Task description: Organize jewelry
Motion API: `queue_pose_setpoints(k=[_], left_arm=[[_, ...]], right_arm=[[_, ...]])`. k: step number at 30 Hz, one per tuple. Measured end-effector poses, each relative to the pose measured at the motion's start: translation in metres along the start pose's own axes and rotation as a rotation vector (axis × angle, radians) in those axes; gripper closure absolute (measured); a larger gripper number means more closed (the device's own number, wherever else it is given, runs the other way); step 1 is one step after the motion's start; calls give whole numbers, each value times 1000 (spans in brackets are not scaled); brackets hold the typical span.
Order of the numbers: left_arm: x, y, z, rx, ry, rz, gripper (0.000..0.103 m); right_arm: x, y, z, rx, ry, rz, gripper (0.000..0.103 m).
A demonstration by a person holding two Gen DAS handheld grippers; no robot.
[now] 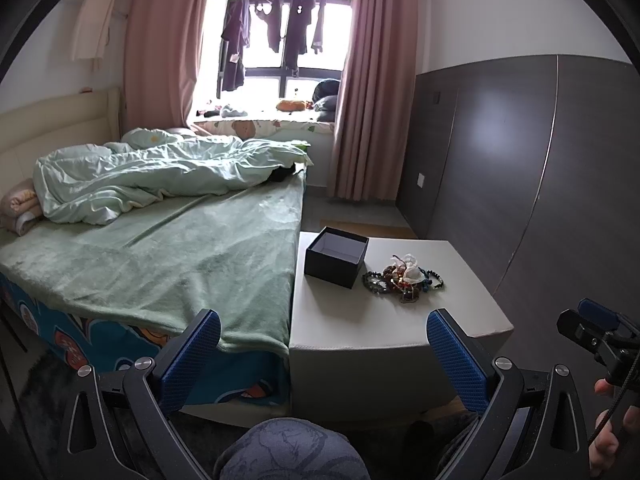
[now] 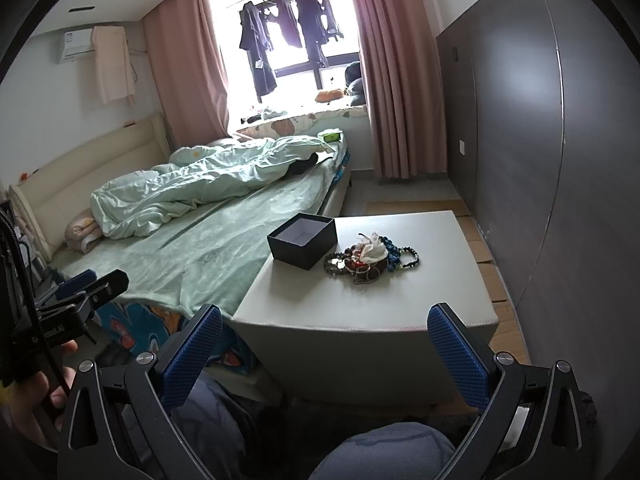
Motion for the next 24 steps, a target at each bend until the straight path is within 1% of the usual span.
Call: queue_pose_setpoints(k=[24], left_arm=[[0,3,0,-1,-3,10,0]], right_arm=[[0,1,-3,-1,11,3,0]])
Point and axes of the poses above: each gripper's, at about its wrist camera, not at the fingertips, and y roughly the way its jaws point, z to its left, x to its top, the point moved 2 cm from there along y, roughly the way its jaws point, and after that the axes turned 9 degrees about z, right-handed, at the moved point
